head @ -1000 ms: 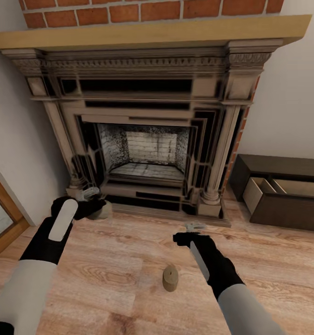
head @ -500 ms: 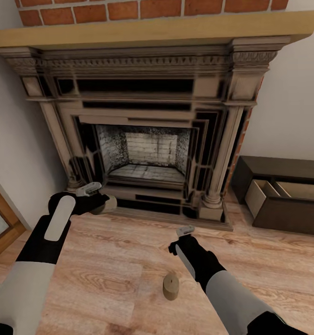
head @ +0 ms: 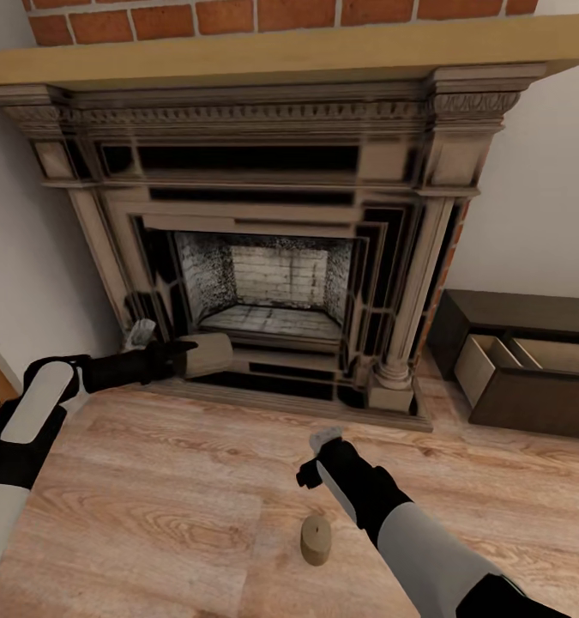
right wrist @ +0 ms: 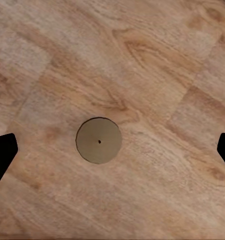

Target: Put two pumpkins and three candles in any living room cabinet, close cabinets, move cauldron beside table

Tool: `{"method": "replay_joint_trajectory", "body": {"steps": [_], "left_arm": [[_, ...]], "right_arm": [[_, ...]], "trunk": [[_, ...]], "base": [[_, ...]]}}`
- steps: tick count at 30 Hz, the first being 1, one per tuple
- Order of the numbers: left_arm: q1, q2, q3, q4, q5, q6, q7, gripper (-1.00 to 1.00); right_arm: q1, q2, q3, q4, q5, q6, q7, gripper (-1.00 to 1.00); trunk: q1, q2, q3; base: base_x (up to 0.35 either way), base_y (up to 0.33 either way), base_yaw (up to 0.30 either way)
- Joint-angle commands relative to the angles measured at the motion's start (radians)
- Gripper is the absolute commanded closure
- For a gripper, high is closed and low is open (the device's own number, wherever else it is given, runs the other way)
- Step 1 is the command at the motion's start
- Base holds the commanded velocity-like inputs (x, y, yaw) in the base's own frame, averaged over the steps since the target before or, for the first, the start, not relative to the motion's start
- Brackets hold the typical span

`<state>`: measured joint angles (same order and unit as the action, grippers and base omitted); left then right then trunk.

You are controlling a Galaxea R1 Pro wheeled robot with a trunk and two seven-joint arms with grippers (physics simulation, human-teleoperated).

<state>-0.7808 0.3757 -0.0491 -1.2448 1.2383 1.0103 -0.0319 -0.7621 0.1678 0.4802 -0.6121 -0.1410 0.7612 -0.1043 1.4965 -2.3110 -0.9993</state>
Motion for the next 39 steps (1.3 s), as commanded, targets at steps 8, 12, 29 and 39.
{"method": "replay_joint_trajectory", "body": {"steps": [8,12,29,39], "left_arm": [[0.0,0.001,0.0,0.003,0.071,-0.001,-0.003,1.0],[0.0,0.002,0.0,0.004,0.074,-0.002,-0.003,1.0],[0.002,0.001,0.0,0.008,0.074,-0.003,-0.005,1.0],[0.002,0.001,0.0,0.008,0.075,-0.004,-0.005,1.0]], "right_arm": [[0.002,-0.001,0.0,-0.004,-0.073,0.001,0.009,-1.0],[0.001,-0.001,0.0,-0.004,-0.087,0.001,0.01,-1.0],[0.002,-0.001,-0.002,-0.001,-0.16,0.001,0.011,-1.0],[0.006,0.006,-0.002,0.006,-0.161,0.0,0.012,-1.0]], "trunk": [[0.0,0.0,0.006],[0.0,0.0,0.01],[0.0,0.0,0.027],[0.0,0.0,0.035]], "base": [[0.0,0.0,-0.161],[0.0,0.0,-0.245],[0.0,0.11,-0.248],[0.0,0.207,-0.251]]}}
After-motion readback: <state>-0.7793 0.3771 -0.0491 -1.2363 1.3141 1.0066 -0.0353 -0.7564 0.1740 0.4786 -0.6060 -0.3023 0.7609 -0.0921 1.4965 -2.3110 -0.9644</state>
